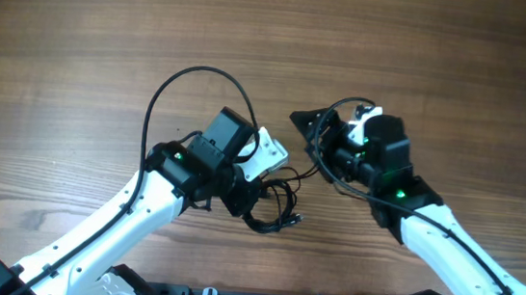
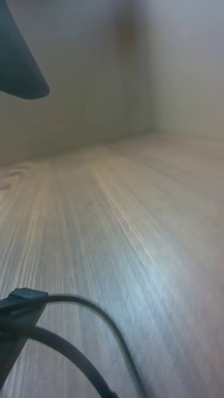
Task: Untangle cables
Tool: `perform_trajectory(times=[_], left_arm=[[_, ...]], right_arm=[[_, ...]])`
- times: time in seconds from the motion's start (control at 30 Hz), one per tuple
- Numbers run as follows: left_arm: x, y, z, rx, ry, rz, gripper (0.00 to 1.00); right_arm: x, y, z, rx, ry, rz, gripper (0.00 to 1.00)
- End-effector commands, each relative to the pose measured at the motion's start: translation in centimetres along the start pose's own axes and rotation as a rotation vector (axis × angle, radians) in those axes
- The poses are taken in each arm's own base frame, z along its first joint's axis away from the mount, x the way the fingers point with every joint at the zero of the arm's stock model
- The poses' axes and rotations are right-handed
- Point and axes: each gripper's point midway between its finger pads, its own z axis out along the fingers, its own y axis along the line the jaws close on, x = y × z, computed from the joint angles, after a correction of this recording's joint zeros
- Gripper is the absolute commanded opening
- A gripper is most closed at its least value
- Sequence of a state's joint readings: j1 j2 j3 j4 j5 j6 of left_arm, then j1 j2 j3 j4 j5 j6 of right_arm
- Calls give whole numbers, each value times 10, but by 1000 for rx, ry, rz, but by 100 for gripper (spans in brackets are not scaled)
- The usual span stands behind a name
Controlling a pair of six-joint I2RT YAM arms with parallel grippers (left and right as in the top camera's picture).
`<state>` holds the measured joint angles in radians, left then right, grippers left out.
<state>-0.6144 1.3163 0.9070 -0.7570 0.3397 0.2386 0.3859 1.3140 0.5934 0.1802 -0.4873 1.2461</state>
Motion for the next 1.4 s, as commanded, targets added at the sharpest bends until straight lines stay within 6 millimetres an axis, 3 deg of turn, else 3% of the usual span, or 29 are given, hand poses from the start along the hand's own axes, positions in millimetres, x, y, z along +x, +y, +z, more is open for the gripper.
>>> perform_trajectory(times=[0.0,0.1,0.27,0.4,0.47,0.5,0.57,0.63,0.73,0.83,0.9,0.97,1.03,1.17,1.23,1.37], left_arm=[[-22,-5,-6,11,-95,136,4],[-35,-1,-7,-15,-146,155,4],[-23,45,-12,-282,-64,187,4],[-1,49,-12,-300,48,292,4],[2,50,-13,-303,62,289,4],[2,50,-13,-303,63,289,4],[2,53,-14,-325,68,289,4],[5,67,-19,-405,93,286,4],[6,73,-22,-448,107,285,4],[6,74,-23,-451,108,284,4],[6,74,-22,-450,108,288,4],[6,73,-22,-446,113,310,4],[6,72,-22,-440,112,310,4],[2,57,-16,-352,73,315,4],[-7,38,-11,-239,12,323,4],[-19,21,-8,-147,-58,336,4]], right_arm=[[19,12,-8,-97,167,-151,100],[23,10,-9,-102,188,-203,100],[33,3,-15,-139,253,-470,100],[9,-22,-30,-74,228,-387,100],[8,-23,-41,-112,265,-327,100],[11,-21,-44,-134,291,-300,100],[36,-5,-57,-263,430,-298,100],[60,10,-71,-419,537,-432,100],[75,10,-70,-458,568,-531,100],[85,2,-58,-393,571,-577,99],[81,-10,-43,-292,517,-628,100],[73,-23,-27,-178,441,-733,100],[76,-25,-20,-169,419,-895,99],[68,-29,-12,-126,363,-1057,79],[67,-26,-11,-137,353,-1062,82],[82,-17,-17,-234,413,-1042,92]])
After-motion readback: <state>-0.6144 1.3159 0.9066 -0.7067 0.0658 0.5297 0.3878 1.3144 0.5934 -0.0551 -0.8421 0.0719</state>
